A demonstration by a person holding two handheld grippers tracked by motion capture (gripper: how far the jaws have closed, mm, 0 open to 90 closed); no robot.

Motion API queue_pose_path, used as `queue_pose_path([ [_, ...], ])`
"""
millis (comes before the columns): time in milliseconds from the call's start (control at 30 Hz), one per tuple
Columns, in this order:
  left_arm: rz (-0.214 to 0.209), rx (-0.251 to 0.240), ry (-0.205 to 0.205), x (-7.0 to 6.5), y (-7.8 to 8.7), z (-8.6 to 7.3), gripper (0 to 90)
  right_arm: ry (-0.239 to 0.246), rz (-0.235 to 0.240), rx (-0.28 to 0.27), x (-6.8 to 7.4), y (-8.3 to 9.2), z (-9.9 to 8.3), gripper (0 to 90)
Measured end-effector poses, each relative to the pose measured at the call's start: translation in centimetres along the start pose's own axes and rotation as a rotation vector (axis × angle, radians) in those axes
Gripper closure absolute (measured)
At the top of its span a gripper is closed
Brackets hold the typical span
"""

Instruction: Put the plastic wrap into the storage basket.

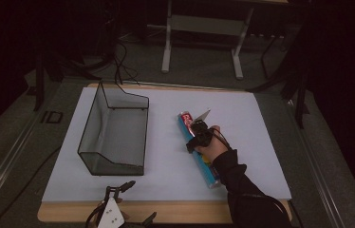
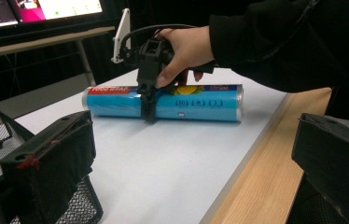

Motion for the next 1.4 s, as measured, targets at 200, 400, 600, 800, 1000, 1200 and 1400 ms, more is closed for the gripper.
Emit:
queue_pose_path([
  [200,0.001,0.001,0.002,0.1,0.0,0.0,0.1,0.014,0.04,-0.005,0.5,0.8,0.3,31.6],
  [400,0.0,-0.003,-0.002,0.1,0.0,0.0,0.2,0.032,0.047,-0.054,1.0,2.8,1.2,31.6],
  [600,-0.001,-0.001,-0.003,0.0,0.0,0.0,0.1,0.04,0.048,-0.105,1.3,5.1,2.1,31.7],
  [800,0.003,-0.005,0.0,0.1,0.0,0.0,0.2,0.04,0.079,-0.163,1.9,7.2,3.2,31.7],
  [1000,0.001,-0.004,-0.006,0.0,0.0,0.0,0.2,0.045,0.101,-0.228,3.1,9.7,4.5,31.6],
  [1200,-0.001,-0.004,-0.005,0.0,0.0,0.0,0.1,0.051,0.114,-0.294,4.2,12.0,5.8,31.7],
  [1400,0.002,-0.007,-0.006,0.0,0.1,0.0,0.1,0.065,0.135,-0.338,5.6,13.7,6.9,31.7],
])
Point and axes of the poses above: each handheld gripper's, and its own axes: y roughly backward along the jaws, z roughly out of its top, x roughly to its left, the point moved 5 cm from there along -y, roughly forward along the jaws, and after that the axes turned 4 degrees about z, right-handed, at the moved point
